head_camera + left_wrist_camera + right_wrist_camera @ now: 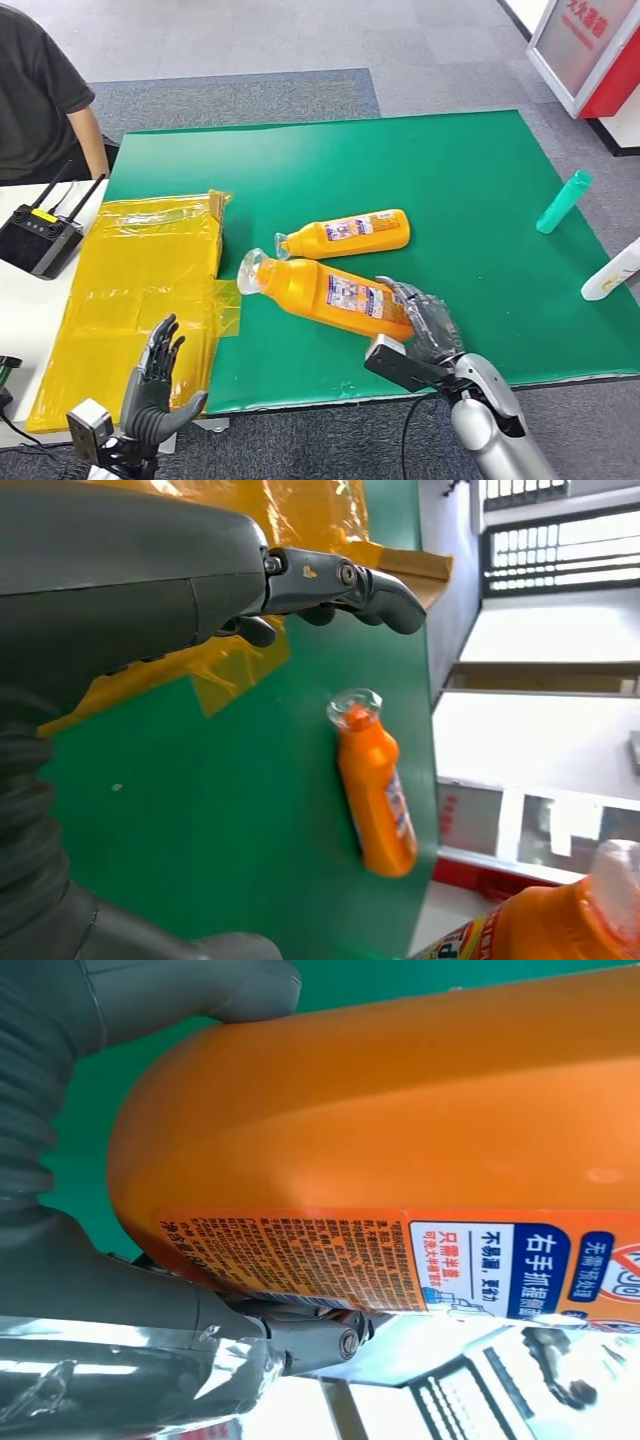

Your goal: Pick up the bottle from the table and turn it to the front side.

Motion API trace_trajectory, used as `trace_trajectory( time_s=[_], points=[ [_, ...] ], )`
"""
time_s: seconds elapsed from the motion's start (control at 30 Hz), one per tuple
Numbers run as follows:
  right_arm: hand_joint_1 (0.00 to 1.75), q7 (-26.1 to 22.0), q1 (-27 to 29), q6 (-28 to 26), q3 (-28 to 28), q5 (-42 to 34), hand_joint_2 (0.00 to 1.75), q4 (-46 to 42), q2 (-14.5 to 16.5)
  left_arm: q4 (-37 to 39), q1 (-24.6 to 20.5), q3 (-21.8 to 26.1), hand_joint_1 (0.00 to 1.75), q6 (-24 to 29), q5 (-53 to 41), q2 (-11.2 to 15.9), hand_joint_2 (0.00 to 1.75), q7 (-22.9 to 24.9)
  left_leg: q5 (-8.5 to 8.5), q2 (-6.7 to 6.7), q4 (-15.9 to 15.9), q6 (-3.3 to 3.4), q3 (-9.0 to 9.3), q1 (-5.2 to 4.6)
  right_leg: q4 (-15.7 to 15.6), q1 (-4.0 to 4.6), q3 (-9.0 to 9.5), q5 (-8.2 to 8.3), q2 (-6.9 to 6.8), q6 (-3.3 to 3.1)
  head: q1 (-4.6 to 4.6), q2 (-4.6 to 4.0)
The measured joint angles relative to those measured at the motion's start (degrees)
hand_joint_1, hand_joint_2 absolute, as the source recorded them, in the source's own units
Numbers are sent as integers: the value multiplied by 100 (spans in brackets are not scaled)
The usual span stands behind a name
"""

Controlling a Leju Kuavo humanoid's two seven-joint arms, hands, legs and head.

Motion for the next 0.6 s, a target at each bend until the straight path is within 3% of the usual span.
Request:
trace_trajectory(
  time_s=[0.37,0.6],
  points=[
    [175,-572,-6,-378,148,-63,175,211,765,321,-462,-645,0,-909,642,136,175,-28,2,0,0,1,0,0,0,0,0,3,0,0,-2,0],
    [175,-679,8,-496,266,0,175,389,923,406,-533,-881,0,-983,783,235,175,-29,1,0,0,1,0,0,0,0,0,1,0,-1,-1,0]
  ],
)
